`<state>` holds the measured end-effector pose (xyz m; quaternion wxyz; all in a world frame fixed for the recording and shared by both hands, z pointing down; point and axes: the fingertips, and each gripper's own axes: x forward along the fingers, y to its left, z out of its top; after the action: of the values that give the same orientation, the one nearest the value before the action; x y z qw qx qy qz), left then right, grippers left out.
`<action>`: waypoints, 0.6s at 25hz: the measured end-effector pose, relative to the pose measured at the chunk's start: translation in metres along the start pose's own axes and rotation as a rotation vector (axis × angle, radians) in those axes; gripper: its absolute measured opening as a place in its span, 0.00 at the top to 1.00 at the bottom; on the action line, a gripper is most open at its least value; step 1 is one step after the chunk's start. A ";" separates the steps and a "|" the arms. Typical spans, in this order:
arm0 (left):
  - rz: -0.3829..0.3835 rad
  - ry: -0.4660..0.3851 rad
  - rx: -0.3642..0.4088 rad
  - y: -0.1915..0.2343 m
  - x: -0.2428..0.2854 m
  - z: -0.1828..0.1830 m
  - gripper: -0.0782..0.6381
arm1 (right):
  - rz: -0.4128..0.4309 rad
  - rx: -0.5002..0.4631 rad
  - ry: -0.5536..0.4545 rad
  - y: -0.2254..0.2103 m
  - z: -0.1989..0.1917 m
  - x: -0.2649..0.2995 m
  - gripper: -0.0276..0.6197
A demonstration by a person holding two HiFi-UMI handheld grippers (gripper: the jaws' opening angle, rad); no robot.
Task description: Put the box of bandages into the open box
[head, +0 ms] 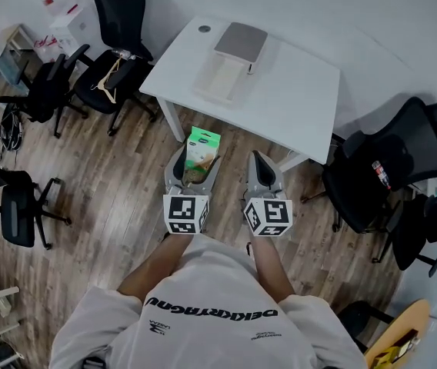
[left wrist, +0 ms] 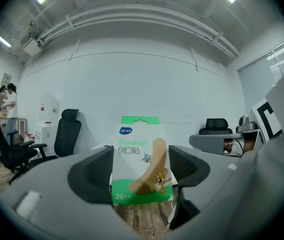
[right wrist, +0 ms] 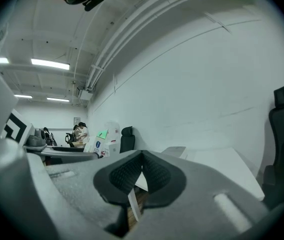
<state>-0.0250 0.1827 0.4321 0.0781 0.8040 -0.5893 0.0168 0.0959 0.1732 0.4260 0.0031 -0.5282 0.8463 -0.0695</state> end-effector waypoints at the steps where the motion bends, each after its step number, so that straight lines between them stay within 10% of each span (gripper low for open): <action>1: -0.005 0.001 0.000 0.005 0.010 0.001 0.39 | -0.004 0.001 0.000 -0.002 0.001 0.010 0.96; 15: -0.089 0.039 -0.009 0.084 0.131 0.028 0.39 | -0.096 0.015 0.023 -0.023 0.019 0.146 0.96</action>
<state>-0.0673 0.0303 0.4288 0.0937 0.8284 -0.5516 0.0262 0.0530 0.0307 0.4203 -0.0061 -0.5675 0.8193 -0.0819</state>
